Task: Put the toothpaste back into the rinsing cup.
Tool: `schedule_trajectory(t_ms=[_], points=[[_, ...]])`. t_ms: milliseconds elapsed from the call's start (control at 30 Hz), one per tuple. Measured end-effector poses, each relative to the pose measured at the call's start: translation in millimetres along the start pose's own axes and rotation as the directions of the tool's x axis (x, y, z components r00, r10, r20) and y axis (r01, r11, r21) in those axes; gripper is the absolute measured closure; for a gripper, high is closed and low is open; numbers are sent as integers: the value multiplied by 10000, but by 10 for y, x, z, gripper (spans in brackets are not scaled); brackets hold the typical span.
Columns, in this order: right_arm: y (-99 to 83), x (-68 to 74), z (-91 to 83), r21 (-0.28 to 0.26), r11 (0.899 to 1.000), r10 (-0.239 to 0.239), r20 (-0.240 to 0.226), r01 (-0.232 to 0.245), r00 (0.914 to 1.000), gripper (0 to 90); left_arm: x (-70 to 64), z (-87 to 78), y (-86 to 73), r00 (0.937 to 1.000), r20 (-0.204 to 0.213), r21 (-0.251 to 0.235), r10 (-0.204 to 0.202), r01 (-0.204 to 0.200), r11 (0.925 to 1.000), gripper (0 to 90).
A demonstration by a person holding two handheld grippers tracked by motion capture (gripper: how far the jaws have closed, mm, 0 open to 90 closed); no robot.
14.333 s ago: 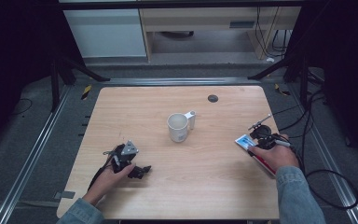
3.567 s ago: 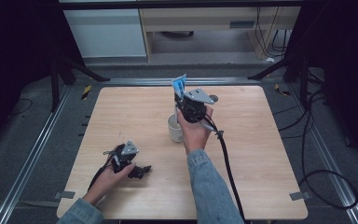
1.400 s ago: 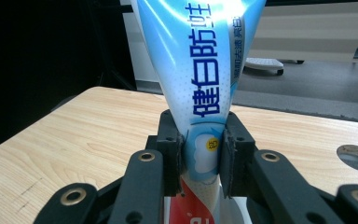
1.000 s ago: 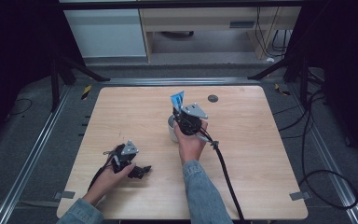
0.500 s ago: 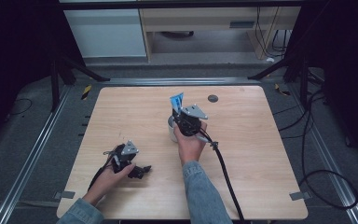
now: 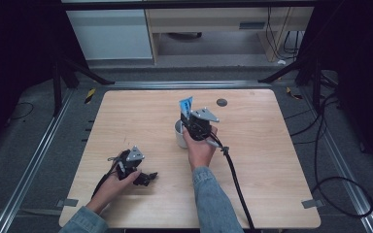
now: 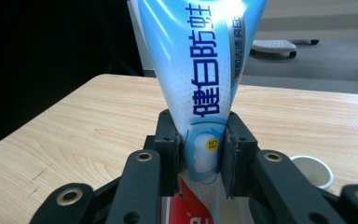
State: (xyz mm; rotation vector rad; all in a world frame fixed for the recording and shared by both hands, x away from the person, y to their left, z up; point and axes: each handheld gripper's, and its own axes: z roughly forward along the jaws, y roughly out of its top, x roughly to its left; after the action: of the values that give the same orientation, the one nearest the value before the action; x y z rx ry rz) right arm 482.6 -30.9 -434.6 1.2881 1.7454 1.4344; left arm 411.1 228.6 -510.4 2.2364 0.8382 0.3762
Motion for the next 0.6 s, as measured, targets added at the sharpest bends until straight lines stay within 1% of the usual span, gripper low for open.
schedule_trajectory(t_ms=[233, 400, 533, 600], points=[[15, -82, -8, 144, 9995, 267, 112, -268, 9996, 695, 0, 0, 0, 10000, 1, -5, -3, 3, 10000, 0], [13, -122, -20, 182, 9995, 270, 134, -272, 9995, 685, 0, 0, 0, 10000, 0, -5, -5, 5, 10000, 0], [11, -122, -24, 206, 9994, 280, 135, -283, 9995, 672, 0, 0, 0, 10000, 0, -5, -4, 4, 10000, 0], [10, -126, -26, 204, 9996, 182, 194, -186, 9996, 657, 0, 0, 0, 10000, 2, -7, -7, 7, 10000, 0]])
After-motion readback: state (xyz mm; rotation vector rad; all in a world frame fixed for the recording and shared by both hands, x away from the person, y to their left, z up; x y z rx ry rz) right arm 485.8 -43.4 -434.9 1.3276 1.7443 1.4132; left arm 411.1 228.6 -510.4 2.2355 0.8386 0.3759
